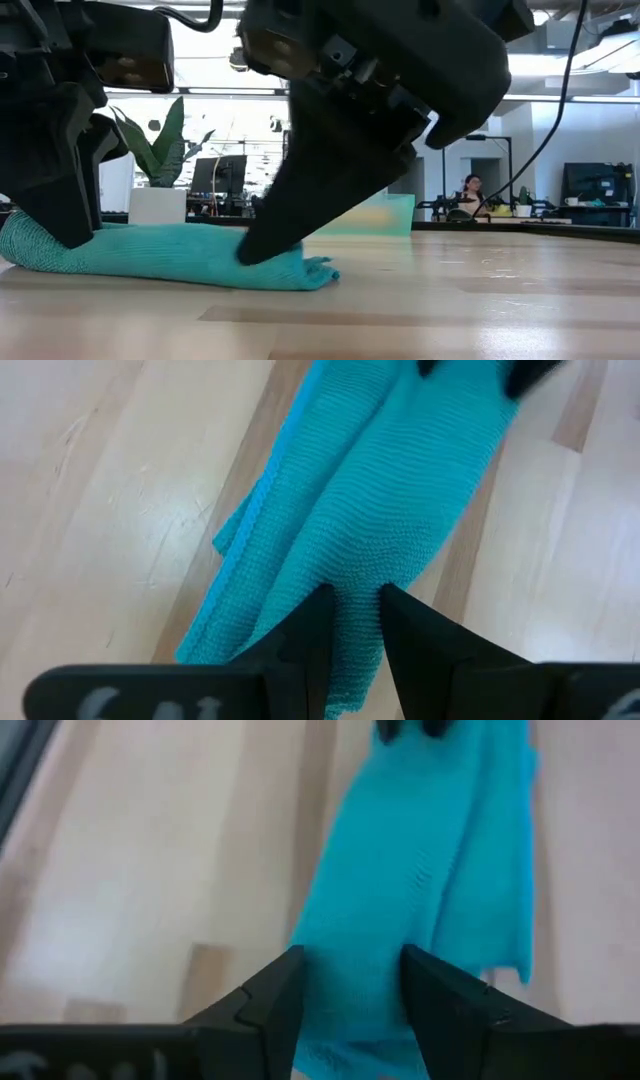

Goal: Roll microfiber towels into tight, uniform cylinder then place into a basket
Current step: Roll the blue microfiber cloth

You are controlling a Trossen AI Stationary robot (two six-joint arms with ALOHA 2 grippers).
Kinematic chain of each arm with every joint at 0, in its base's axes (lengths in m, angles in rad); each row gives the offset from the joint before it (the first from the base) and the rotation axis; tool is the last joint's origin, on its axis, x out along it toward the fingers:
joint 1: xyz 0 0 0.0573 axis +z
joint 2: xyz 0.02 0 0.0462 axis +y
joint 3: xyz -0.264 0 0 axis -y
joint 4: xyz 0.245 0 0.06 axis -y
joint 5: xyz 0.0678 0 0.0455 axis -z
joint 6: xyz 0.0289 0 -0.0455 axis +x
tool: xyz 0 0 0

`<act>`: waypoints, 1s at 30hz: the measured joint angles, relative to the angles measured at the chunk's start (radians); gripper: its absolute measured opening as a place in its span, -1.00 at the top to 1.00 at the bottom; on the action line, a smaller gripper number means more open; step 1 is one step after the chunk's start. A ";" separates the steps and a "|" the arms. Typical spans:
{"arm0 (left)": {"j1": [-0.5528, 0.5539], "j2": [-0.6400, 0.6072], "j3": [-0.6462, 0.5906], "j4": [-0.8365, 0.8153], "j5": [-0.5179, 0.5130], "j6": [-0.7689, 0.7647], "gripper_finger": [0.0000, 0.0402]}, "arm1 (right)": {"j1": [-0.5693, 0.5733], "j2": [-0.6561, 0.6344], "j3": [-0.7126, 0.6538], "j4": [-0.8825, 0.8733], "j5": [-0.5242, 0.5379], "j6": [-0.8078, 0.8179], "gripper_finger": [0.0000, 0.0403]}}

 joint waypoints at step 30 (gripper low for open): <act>0.000 0.001 -0.002 0.009 0.004 -0.008 0.59 | 0.034 -0.114 0.000 -0.039 0.072 -0.225 0.21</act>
